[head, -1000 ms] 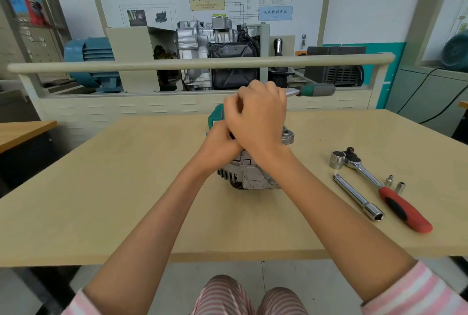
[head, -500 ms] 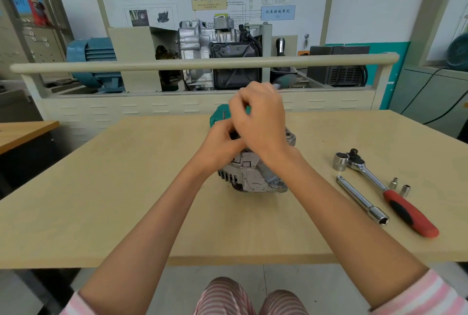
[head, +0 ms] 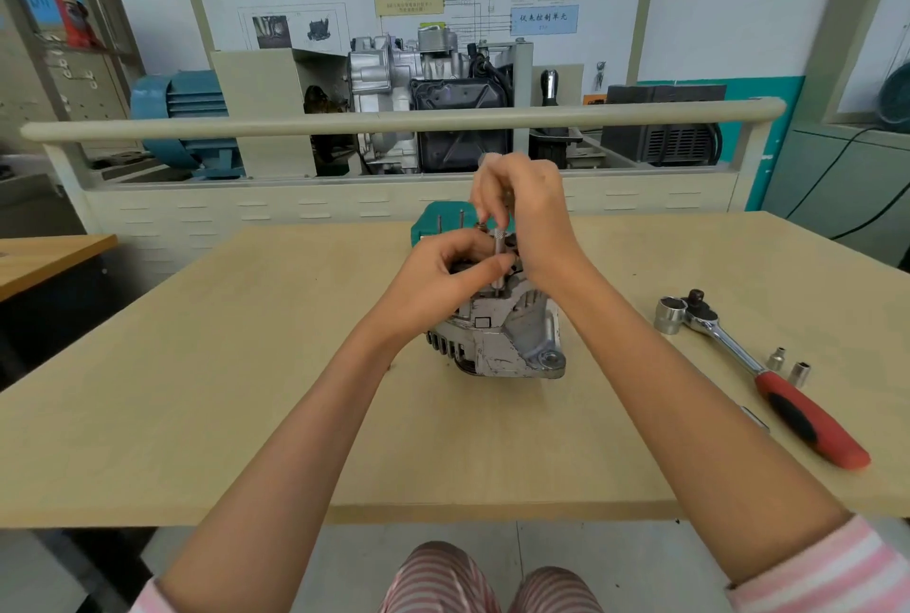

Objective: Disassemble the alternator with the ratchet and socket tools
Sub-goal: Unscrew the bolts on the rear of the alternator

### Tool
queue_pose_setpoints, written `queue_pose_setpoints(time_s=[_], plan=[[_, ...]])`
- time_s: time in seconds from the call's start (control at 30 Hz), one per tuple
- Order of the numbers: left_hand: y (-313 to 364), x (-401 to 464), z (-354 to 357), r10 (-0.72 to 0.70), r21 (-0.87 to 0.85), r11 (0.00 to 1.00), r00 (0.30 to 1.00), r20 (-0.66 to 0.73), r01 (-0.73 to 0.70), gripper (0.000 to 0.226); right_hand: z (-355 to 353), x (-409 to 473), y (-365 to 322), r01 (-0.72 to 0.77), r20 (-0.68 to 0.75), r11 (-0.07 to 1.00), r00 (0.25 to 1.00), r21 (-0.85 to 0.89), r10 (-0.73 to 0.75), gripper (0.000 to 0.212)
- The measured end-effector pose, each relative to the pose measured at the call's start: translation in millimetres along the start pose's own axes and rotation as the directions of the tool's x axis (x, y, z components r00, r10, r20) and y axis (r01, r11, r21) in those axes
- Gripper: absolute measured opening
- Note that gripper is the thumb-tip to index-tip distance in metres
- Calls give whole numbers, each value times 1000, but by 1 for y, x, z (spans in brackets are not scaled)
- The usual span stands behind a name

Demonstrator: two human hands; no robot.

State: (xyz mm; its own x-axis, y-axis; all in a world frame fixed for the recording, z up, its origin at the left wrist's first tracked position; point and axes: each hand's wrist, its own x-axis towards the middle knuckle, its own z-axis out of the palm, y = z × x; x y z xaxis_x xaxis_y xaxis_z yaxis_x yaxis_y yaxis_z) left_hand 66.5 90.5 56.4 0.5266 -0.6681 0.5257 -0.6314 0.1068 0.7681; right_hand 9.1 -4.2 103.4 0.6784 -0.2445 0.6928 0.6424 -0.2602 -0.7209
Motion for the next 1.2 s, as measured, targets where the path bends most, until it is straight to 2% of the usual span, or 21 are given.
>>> queue_pose_setpoints(time_s=[0.07,0.13,0.17,0.23,0.3,0.37,0.43,0.53,0.6,0.77,1.03,1.2], plan=[[0,1,-1,-5,-6,1000,1000,9,5,18,2,-1,2,49,-1,995,999,-84,-49,40],[-1,2,-2,-4,7,1000,1000,2,4,15,6,-4,5,163,-19,918,983,-362,-182,36],[-1,3,-2,4,11,1000,1000,-20,-4,15,9,-7,6,211,-12,814,966,-542,-258,32],[-1,3,0,12,31,999,997,-82,-10,22,13,-12,7,208,10,529,936,-823,-353,23],[-2,3,2,2,33,999,995,-98,1,26,11,-15,3,163,47,322,940,-933,-339,15],[-2,1,2,8,38,999,997,-78,-5,32,2,-14,1,189,131,229,960,-955,-246,19],[-3,1,0,15,56,998,999,-36,-13,23,-8,-12,0,240,203,227,963,-944,-176,38],[-1,1,-4,26,73,997,998,51,-30,16,-19,-9,0,244,193,348,966,-905,-174,55],[1,1,-6,6,103,995,996,92,-16,20,-22,-7,1,226,157,431,969,-873,-191,58],[1,1,-8,-7,170,985,991,134,-16,26,-23,-5,10,203,86,498,965,-843,-248,56],[-1,0,-5,21,143,989,997,79,-32,26,-20,-6,11,301,96,470,906,-830,-412,46],[-1,2,-6,8,142,990,997,82,-20,21,-17,-3,8,389,185,388,864,-836,-468,42]])
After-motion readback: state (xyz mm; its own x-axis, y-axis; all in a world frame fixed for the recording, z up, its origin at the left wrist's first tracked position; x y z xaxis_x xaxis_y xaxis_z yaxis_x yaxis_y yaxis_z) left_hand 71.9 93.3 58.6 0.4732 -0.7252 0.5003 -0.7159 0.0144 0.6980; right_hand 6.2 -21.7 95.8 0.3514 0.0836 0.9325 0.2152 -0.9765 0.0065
